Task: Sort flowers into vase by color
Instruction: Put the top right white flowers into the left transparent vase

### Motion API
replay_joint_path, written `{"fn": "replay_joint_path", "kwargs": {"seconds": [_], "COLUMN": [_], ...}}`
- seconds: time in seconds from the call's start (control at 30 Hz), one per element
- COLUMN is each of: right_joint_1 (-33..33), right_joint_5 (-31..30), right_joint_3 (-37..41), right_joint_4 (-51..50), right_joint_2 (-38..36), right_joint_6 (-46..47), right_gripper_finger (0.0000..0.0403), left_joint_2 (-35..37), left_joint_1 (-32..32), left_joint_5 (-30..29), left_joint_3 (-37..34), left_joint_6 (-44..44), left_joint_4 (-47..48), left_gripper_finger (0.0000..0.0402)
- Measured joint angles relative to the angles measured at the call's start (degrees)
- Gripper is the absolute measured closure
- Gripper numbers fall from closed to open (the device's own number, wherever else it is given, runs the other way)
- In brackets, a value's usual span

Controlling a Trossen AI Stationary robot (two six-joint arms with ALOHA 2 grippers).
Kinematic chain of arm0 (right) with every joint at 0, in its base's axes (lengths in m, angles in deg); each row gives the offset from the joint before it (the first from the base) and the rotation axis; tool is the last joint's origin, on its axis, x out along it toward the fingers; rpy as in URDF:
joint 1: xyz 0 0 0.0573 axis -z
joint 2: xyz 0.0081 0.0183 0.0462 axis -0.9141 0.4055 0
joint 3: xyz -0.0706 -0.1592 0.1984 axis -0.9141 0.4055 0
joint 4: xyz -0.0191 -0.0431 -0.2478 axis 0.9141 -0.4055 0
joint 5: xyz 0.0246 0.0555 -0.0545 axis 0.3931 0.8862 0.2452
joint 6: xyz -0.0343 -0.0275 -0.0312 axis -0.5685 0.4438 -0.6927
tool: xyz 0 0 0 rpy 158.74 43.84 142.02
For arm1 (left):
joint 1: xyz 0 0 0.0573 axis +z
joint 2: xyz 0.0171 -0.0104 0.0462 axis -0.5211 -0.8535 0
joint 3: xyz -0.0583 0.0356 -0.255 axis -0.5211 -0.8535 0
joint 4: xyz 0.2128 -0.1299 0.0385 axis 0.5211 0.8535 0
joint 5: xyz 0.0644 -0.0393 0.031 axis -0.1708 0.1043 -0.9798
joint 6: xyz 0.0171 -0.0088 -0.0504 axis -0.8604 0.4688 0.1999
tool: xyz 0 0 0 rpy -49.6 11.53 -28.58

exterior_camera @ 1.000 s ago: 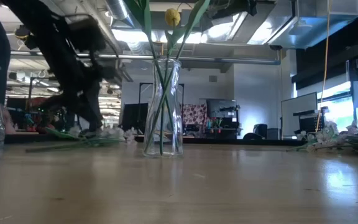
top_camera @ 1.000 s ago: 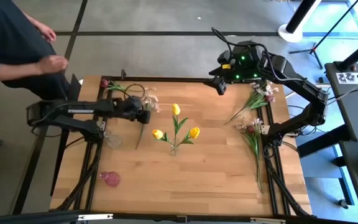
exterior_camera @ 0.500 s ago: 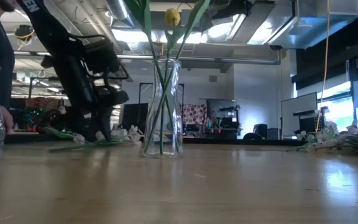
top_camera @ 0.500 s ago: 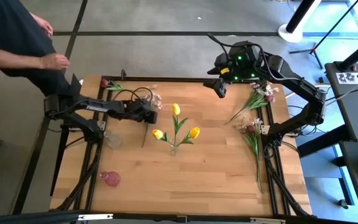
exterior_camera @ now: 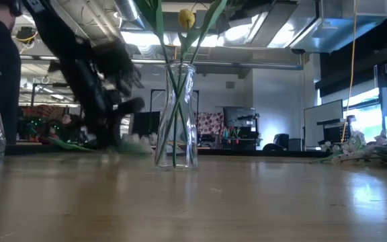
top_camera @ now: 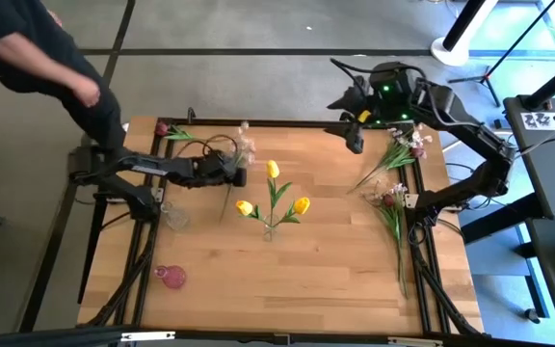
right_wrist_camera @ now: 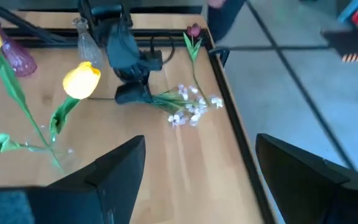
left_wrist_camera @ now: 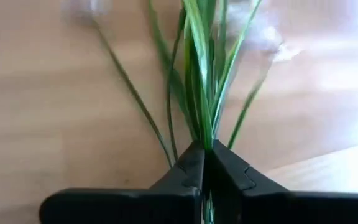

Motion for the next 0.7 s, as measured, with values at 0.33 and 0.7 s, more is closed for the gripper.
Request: {"fn": "replay_joint_path", "kwargs": {"seconds": [0.33, 0.7], "right_joint_1": [-0.09, -0.16], "right_joint_5": [-0.22, -2.51], "right_joint_3": [0.00, 0.02], "right_joint_4": [-0.55, 10.35], "right_joint_2": [-1.08, -0.91], "right_joint_6": [-4.64, -6.49], "right_gripper_finger": [0.0100, 0.0100], "left_joint_2": [33.81, 68.00], "left_joint_1": [-2.59, -2.99], "left_joint_5": [-2.81, 12.08], "left_joint_3": [1.80, 1.84], "left_joint_6": [-21.26, -38.91], "left_joint_4": [2.90, 15.10], "left_gripper_finger": [0.0400, 0.0401]}}
